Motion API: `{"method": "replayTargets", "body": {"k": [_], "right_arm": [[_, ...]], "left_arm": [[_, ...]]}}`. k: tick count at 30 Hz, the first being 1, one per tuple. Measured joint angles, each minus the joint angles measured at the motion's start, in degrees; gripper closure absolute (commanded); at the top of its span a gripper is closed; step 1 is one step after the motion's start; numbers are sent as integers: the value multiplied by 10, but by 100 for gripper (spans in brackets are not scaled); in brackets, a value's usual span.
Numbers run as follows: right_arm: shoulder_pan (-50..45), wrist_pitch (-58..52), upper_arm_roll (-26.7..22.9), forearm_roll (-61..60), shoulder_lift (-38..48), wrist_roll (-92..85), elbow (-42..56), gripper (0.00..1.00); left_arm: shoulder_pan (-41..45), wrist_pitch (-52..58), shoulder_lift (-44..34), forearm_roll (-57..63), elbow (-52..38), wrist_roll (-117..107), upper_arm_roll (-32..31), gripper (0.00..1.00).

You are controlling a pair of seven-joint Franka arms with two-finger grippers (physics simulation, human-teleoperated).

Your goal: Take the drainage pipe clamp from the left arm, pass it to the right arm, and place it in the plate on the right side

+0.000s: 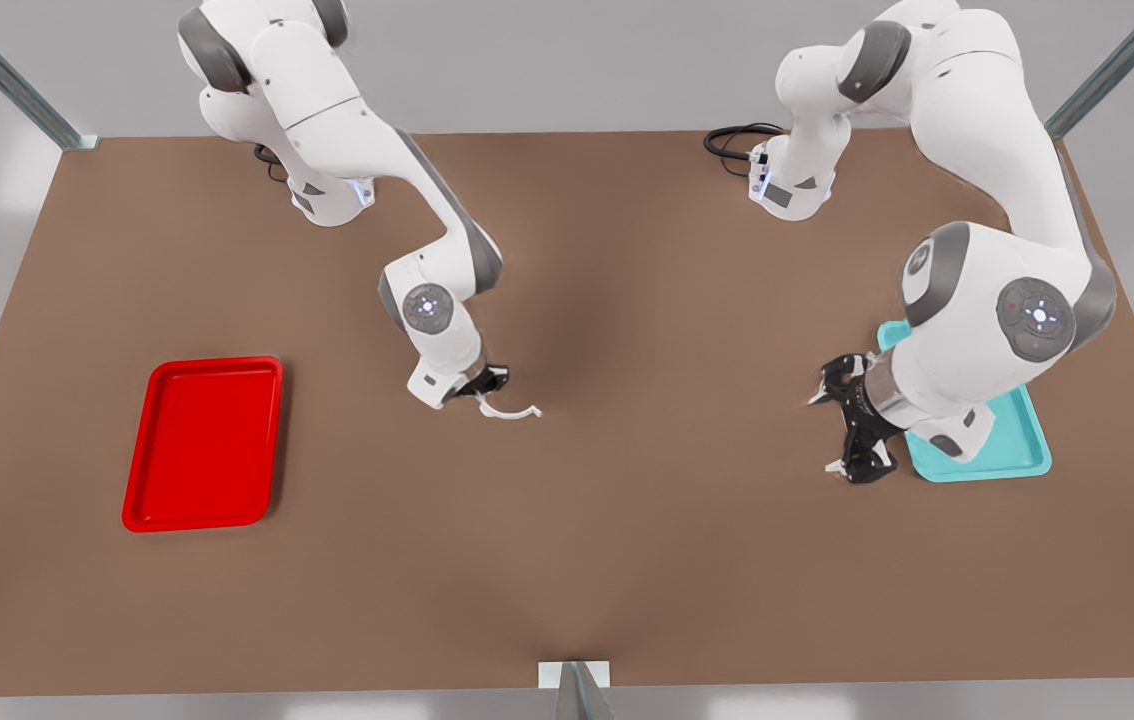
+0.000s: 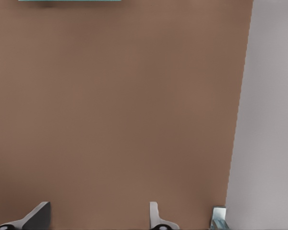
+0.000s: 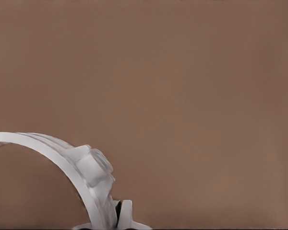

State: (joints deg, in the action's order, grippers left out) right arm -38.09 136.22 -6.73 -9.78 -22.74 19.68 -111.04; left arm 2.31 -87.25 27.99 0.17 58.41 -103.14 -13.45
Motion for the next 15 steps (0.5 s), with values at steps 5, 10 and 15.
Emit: {"method": "replayTargets", "body": {"k": [5, 10, 15], "right_arm": [[195, -47, -5, 6, 14, -70, 9, 79], [316, -69, -7, 10, -75, -180, 130, 79], [353, -94, -25, 32, -126, -290, 209, 79]], "left_arm": [[-31, 60, -97, 34, 146, 292, -14, 0], [-17, 89, -95, 39, 154, 513, -18, 0], [-19, 108, -94, 41, 154, 681, -19, 0]]}}
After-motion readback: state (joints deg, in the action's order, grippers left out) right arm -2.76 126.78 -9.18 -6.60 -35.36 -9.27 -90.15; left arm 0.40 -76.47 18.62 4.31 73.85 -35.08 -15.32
